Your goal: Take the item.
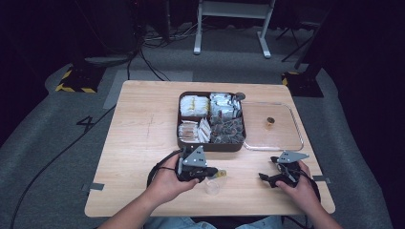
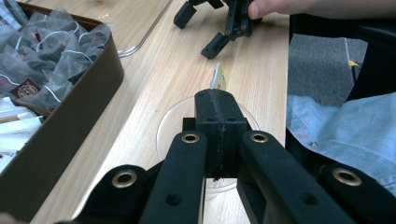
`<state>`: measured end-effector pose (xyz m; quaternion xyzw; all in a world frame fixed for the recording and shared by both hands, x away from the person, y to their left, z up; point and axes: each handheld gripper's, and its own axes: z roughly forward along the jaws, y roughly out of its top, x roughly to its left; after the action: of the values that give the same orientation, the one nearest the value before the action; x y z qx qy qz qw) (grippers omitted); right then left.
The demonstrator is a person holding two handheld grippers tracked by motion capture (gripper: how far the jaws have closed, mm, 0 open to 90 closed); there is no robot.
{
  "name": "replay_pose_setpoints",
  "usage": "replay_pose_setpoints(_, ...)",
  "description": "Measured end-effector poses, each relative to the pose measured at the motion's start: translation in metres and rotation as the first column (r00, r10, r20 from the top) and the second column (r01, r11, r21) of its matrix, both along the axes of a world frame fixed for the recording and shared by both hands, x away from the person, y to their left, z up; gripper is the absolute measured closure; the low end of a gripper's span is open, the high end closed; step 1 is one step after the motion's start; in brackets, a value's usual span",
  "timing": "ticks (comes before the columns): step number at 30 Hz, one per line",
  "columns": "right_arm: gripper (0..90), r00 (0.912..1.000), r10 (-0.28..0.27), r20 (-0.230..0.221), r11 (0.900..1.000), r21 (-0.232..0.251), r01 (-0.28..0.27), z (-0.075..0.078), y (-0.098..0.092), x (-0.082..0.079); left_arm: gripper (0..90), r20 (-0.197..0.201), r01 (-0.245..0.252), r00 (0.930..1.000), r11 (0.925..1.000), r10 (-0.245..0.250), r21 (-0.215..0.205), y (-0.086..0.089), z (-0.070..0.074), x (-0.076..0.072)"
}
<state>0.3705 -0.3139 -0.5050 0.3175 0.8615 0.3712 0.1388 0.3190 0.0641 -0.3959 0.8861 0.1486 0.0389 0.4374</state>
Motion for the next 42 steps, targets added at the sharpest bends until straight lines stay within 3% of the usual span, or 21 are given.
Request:
replay_pose_setpoints(14,8.9,1.0000,0.000,0.000,1.000,0.000,0.000,0.000,0.000,0.000,89.8,0.002,0.033,0.9995,0.9995,-0.033,-0.006,-0.009,-0.008,0.000)
replay_pose_setpoints(15,8.9,1.0000,0.000,0.000,1.000,0.000,0.000,0.000,0.000,0.000,79.6,-0.002,0.033,0.9995,0.9994,-0.033,-0.011,-0.010,-0.008,0.000)
replay_pose_setpoints(16,8.9,1.0000,0.000,0.000,1.000,0.000,0.000,0.000,0.000,0.000,76.3,-0.020,0.028,0.9994,0.9993,-0.028,-0.024,-0.010,-0.010,0.000)
replay_pose_setpoints(18,8.9,1.0000,0.000,0.000,1.000,0.000,0.000,0.000,0.000,0.000,74.3,-0.027,0.028,0.9992,0.9992,-0.028,-0.028,-0.010,-0.010,0.000)
replay_pose_setpoints(20,8.9,1.0000,0.000,0.000,1.000,0.000,0.000,0.000,0.000,0.000,64.9,-0.031,0.031,0.9990,0.9987,-0.032,-0.041,-0.010,-0.010,-0.001)
replay_pose_setpoints(24,8.9,1.0000,0.000,0.000,1.000,0.000,0.000,0.000,0.000,0.000,59.6,-0.008,0.017,0.9998,0.9989,-0.017,-0.045,-0.007,-0.009,0.000)
replay_pose_setpoints(32,8.9,1.0000,0.000,0.000,1.000,0.000,0.000,0.000,0.000,0.000,50.7,0.005,-0.031,0.9995,0.9967,0.031,-0.075,0.004,-0.004,0.005)
replay_pose_setpoints(34,8.9,1.0000,0.000,0.000,1.000,0.000,0.000,0.000,0.000,0.000,49.3,0.017,-0.061,0.9979,0.9954,0.062,-0.074,0.008,0.000,0.006)
replay_pose_setpoints(37,8.8,1.0000,0.000,0.000,1.000,0.000,0.000,0.000,0.000,0.000,44.6,0.048,-0.118,0.9916,0.9916,0.120,-0.054,0.016,0.004,0.006)
replay_pose_setpoints(42,8.8,1.0000,0.000,0.000,1.000,0.000,0.000,0.000,0.000,0.000,42.7,0.044,-0.198,0.9789,0.9794,0.199,-0.040,0.032,0.006,0.006)
